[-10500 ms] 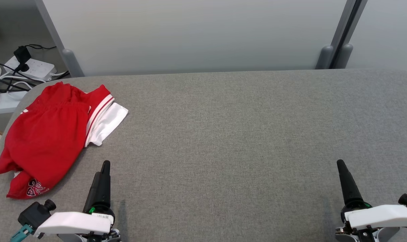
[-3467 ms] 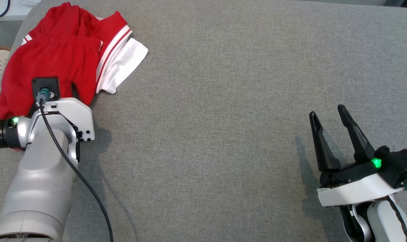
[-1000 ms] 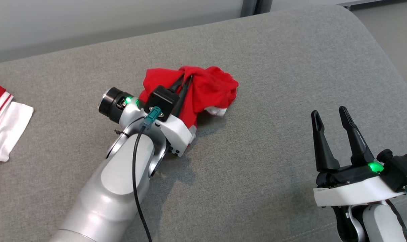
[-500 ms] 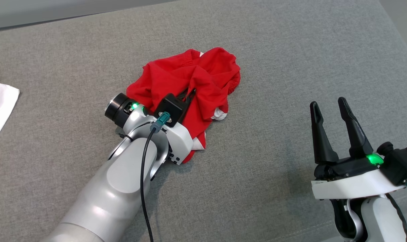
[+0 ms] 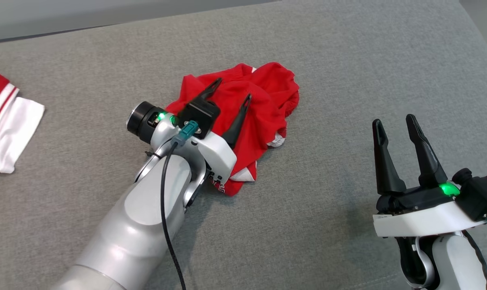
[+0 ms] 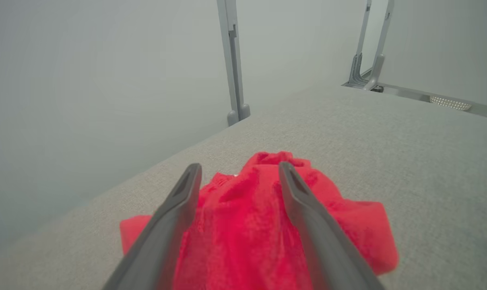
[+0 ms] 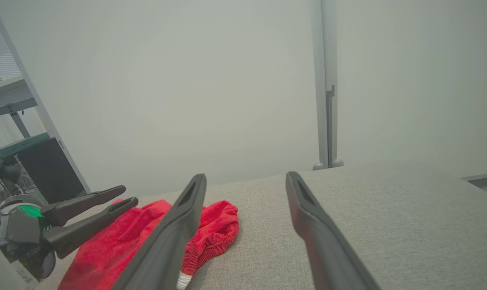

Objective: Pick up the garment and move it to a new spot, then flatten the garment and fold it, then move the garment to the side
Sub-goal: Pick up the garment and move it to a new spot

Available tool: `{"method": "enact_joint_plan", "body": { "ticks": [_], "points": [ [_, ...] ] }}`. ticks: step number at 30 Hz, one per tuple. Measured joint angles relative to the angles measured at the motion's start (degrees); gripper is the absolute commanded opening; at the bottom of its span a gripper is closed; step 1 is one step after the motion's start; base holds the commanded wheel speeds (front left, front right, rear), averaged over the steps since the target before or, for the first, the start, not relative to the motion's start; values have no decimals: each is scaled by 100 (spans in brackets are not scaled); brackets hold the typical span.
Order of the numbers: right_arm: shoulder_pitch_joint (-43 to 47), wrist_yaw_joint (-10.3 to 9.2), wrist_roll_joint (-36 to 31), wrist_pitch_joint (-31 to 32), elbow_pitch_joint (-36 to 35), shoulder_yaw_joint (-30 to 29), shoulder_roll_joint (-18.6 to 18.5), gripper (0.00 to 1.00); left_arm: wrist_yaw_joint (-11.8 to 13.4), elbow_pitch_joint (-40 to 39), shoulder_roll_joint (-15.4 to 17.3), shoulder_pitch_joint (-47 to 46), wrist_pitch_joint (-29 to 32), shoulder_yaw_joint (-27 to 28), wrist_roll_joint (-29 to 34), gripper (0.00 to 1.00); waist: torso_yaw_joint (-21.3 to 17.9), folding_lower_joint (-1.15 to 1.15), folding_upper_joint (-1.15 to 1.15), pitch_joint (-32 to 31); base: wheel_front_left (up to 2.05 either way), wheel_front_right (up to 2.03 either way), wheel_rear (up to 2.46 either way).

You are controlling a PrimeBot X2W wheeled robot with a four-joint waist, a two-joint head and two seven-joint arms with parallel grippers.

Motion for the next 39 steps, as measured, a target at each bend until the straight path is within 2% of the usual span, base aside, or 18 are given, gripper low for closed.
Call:
{"method": "enact_joint_plan", "body": {
  "ticks": [8,19,28,34,39],
  "points": [
    [9,1,-1,-1,43,59,-29,100,16,-1252,97,502,-16,458,-46,100,357,0,0,-234,0,0,0],
    [161,0,-60,-1,315,115,-90,100,122,-2472,309,1726,-16,1321,-48,100,936,0,0,-740,0,0,0],
    [544,0,-248,-1,539,-271,-103,100,177,-3287,410,2920,-16,2260,3,100,1289,0,0,-1248,0,0,0],
    [817,0,-292,-1,578,-390,-79,100,177,-3399,415,3520,-16,2662,189,100,1364,0,0,-1504,0,0,0],
    [1076,1,-330,-1,577,-410,-78,100,166,-3392,388,3906,-16,2784,369,100,1394,0,0,-1688,0,0,0]
  ]
}}
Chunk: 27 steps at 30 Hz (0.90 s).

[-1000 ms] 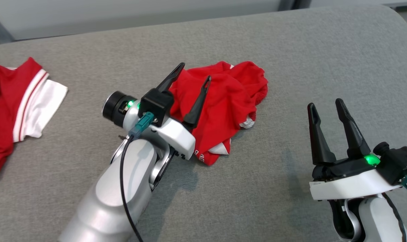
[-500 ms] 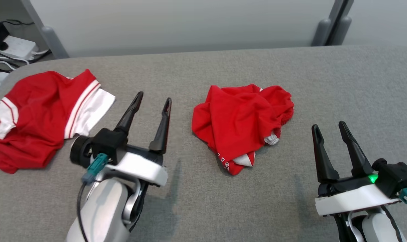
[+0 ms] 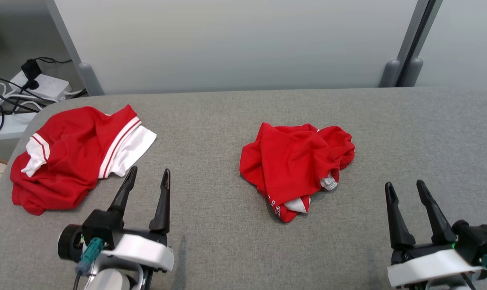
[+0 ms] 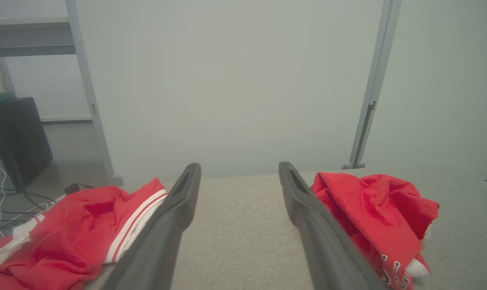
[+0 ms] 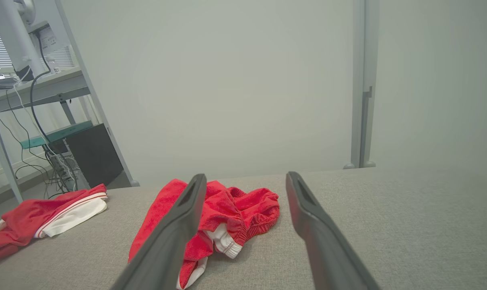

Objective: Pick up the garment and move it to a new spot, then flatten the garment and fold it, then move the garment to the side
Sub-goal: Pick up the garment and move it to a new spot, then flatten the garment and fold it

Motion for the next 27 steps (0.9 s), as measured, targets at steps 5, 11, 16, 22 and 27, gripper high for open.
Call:
{"method": "enact_joint_plan", "body": {
  "ticks": [5,11,16,22,27],
  "points": [
    [212,0,0,1,8,18,0,100,-4,9,-105,225,0,125,93,100,41,0,0,-103,0,0,0],
    [329,-1,16,1,33,152,1,100,-56,78,-141,435,0,244,152,100,79,0,0,-180,0,0,0],
    [344,0,43,1,52,197,-2,100,-134,140,-203,439,0,308,186,100,97,0,0,-191,0,0,0],
    [341,0,132,1,54,223,-29,100,-156,147,-272,438,0,353,293,100,105,0,0,-160,0,0,0],
    [331,-1,196,1,149,392,-71,100,-176,145,-286,432,1,371,299,100,123,0,0,-119,0,0,0]
  ]
}}
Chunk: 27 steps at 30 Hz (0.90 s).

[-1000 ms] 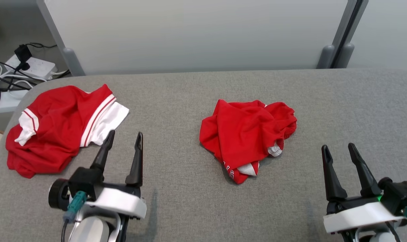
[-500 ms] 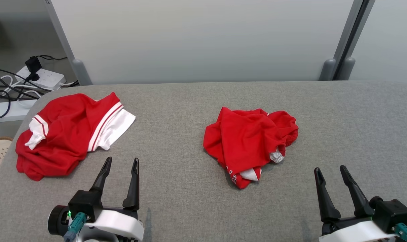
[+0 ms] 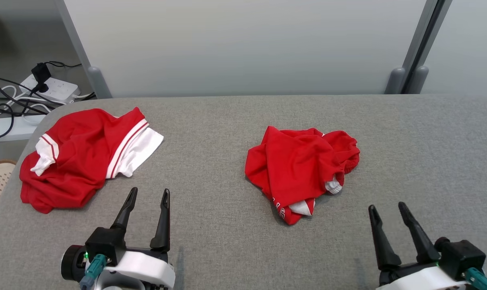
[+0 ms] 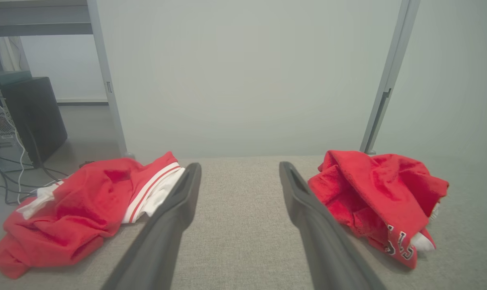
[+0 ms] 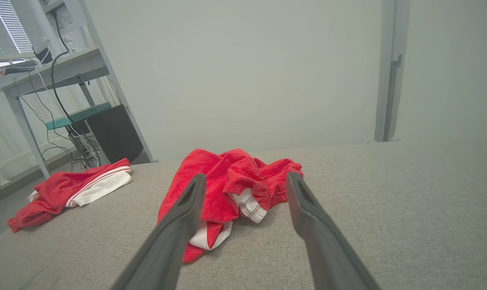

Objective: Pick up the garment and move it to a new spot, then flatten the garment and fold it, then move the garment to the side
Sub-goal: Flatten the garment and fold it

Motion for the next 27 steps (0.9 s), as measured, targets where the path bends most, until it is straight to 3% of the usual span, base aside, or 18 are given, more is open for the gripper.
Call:
{"method": "enact_joint_plan", "body": {
  "ticks": [14,23,25,27],
  "points": [
    [-627,1,-4,0,652,634,-271,100,-73,-80,-20,-244,-1,-209,-21,100,295,0,0,332,0,0,0],
    [-1252,2,-27,0,1639,1145,-346,100,-55,-163,-22,-406,-1,-437,-180,100,539,0,0,652,0,0,0],
    [-1412,2,-10,0,1809,1221,-374,86,-55,-178,-27,-514,-1,-491,-221,100,589,0,0,747,0,0,0],
    [-1543,2,26,0,1986,1317,-399,58,-52,-187,-29,-598,-1,-548,-246,100,639,0,0,844,0,0,0]
  ]
}}
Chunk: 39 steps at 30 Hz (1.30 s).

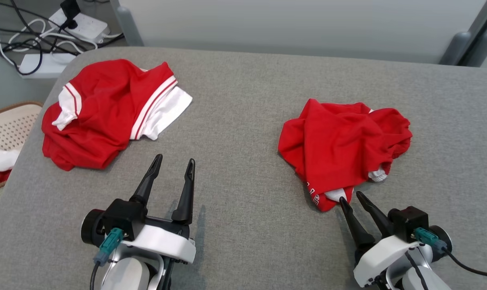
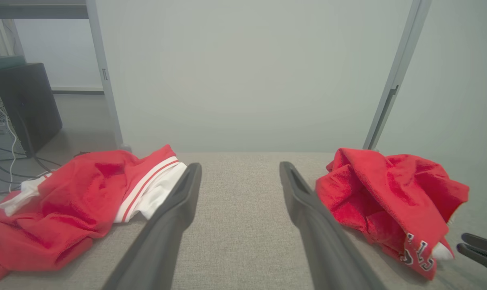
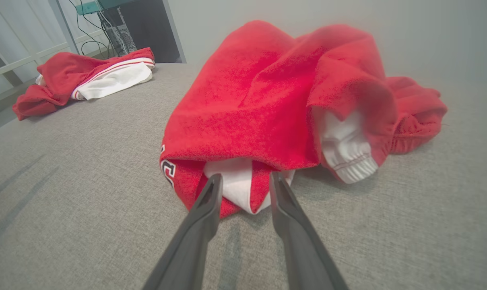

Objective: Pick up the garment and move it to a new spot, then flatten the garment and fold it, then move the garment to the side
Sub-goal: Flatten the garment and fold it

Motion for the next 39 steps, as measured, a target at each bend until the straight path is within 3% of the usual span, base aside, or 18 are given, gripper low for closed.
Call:
{"method": "enact_joint_plan", "body": {
  "ticks": [1,6,10,12,13,14,19,24,27,28,32,36,39],
  "points": [
    [-51,0,4,0,102,37,-3,55,1,-8,0,-31,0,-25,-21,100,26,0,0,45,0,0,0],
    [-248,1,154,1,434,180,-58,56,33,-13,-3,-129,0,-85,-70,100,154,0,0,246,0,0,0],
    [-375,1,156,1,538,212,-82,69,59,-29,-2,-167,0,-103,-100,100,216,0,0,339,0,0,0],
    [-422,1,241,0,645,333,-91,44,63,-30,-2,-167,0,-114,-121,100,229,0,0,363,0,0,0],
    [-443,1,275,0,680,374,-92,14,64,-30,-3,-168,0,-119,-121,100,231,0,0,372,0,0,0],
    [-467,1,292,0,714,416,-104,0,64,-31,-3,-169,0,-121,-121,100,233,0,0,381,0,0,0],
    [-577,15,337,0,872,455,-131,0,79,-30,-3,-255,0,-91,-121,100,185,0,0,368,0,0,0],
    [-555,16,-136,2,500,-434,-163,0,79,-30,-4,-258,0,-65,-121,100,21,0,0,307,0,0,0],
    [-470,16,-653,2,-93,-1141,-153,0,79,-37,-3,-258,0,-66,-121,100,-94,0,0,267,0,0,0],
    [-343,15,-1012,0,-611,-1579,-87,0,79,-49,-4,-258,0,-68,-121,100,-169,0,0,245,0,0,0],
    [-109,15,-1630,0,-1804,-2109,174,0,79,-79,-3,-260,0,-85,-120,100,-299,0,0,226,0,0,0],
    [-36,16,-1779,-9,-2875,-1962,297,0,79,-90,-5,-269,0,-107,-120,100,-398,0,0,213,0,0,0],
    [24,16,-1795,-18,-3220,-1695,293,0,79,-99,-4,-289,0,-124,-120,100,-419,0,0,210,0,0,0]
  ]
}}
